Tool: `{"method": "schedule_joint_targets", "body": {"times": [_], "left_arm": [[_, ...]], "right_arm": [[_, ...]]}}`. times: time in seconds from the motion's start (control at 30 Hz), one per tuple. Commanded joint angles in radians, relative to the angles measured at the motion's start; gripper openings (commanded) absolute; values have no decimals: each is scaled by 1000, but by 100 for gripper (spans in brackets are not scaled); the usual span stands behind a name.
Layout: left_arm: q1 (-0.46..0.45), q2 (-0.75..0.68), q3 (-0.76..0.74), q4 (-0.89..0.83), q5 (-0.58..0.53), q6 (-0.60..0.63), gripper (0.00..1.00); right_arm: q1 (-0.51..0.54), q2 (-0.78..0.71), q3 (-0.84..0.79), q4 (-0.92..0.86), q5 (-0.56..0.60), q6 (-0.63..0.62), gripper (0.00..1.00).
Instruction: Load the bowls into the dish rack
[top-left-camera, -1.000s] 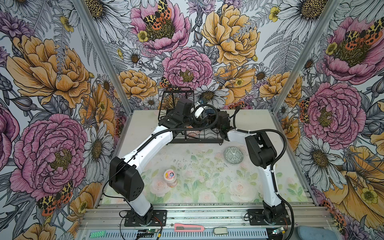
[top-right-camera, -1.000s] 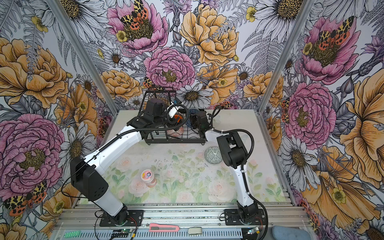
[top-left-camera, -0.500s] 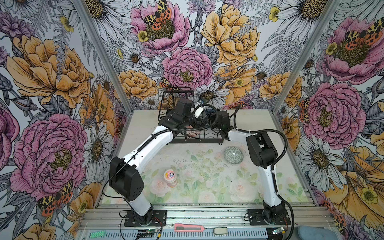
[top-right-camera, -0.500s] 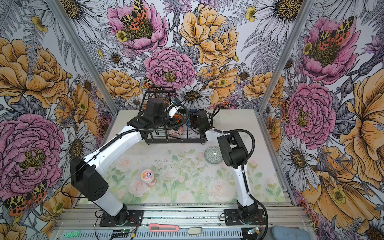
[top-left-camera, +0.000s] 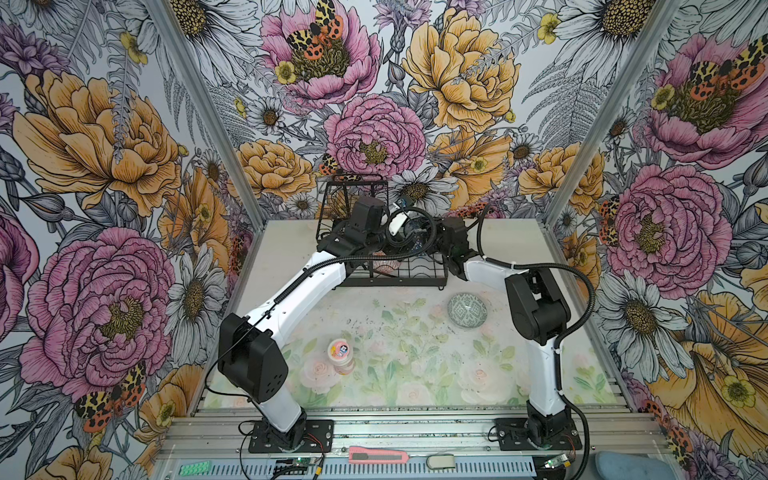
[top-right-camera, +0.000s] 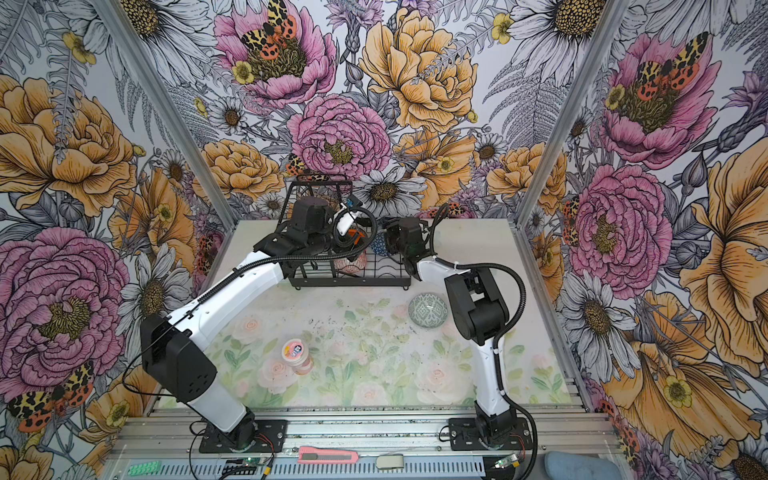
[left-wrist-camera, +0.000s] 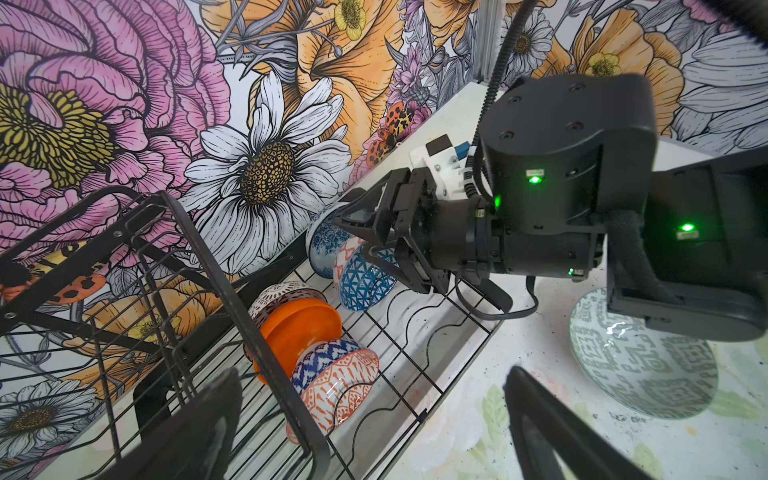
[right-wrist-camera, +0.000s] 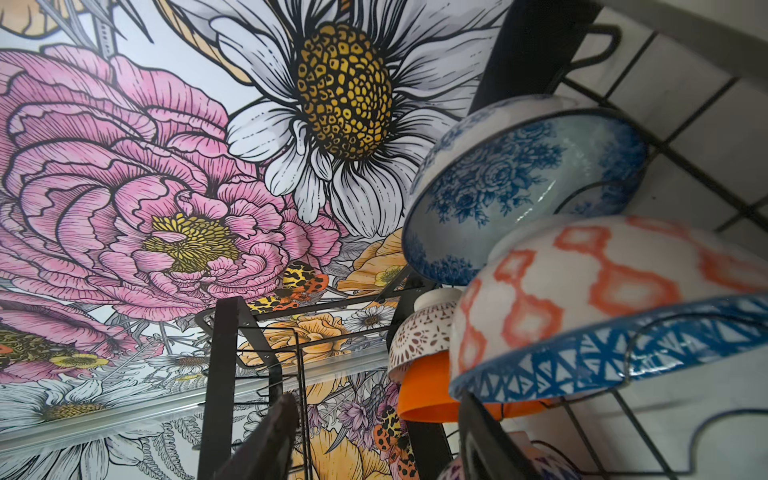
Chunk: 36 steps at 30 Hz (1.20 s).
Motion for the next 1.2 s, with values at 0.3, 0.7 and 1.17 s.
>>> {"method": "schedule_joint_targets", "body": {"times": [0.3,0.7,1.17], "left_arm": [[-18,-69,-50,23,-28,-5,99],[-69,-60,-57,33,-47,-4,99],[-192,34,-71,53,-10,-177,99]], "right_arm": [[-12,-121,-80,19,-20,-36,75],[-61,-308,-248,8,-91,-111,99],[-270,-608,-380,-389,-133,-426,99]]}}
